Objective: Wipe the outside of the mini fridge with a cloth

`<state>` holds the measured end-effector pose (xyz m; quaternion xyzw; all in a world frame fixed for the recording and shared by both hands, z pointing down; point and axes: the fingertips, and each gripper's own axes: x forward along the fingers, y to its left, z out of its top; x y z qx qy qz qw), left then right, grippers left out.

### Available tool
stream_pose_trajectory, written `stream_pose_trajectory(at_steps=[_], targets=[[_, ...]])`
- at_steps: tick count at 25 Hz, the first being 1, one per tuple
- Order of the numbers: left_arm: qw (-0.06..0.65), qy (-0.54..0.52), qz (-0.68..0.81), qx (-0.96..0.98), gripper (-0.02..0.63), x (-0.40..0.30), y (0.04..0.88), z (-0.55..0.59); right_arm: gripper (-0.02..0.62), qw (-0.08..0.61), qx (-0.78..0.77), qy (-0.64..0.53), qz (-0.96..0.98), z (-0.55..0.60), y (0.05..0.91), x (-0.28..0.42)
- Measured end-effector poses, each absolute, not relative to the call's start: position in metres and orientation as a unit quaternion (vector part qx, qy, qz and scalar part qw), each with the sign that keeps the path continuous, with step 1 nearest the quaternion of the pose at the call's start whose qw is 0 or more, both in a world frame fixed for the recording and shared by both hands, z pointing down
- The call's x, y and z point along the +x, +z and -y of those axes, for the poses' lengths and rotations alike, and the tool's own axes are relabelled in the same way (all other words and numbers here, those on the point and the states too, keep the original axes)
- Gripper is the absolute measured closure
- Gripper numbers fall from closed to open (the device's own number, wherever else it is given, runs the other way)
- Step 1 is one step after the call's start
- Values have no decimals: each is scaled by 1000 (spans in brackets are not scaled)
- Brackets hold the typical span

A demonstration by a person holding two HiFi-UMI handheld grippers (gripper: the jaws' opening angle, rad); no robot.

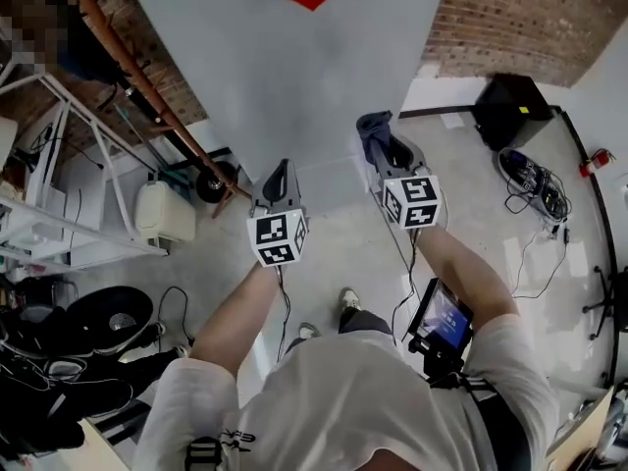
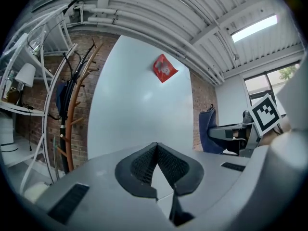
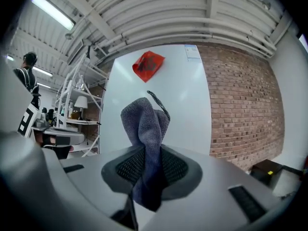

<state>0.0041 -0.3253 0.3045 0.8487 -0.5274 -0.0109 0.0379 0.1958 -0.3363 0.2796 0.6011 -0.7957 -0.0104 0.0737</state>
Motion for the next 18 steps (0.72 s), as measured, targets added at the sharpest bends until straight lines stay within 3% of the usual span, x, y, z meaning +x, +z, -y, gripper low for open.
stream_pose_trajectory(at_steps=[9, 18], targets=[[38, -46, 524, 849, 603, -61, 283, 271, 509, 57, 613, -24, 787, 255, 251, 161], [47, -44, 509, 858, 603, -73, 288, 224, 509, 55, 628, 18, 776, 193, 272, 160]])
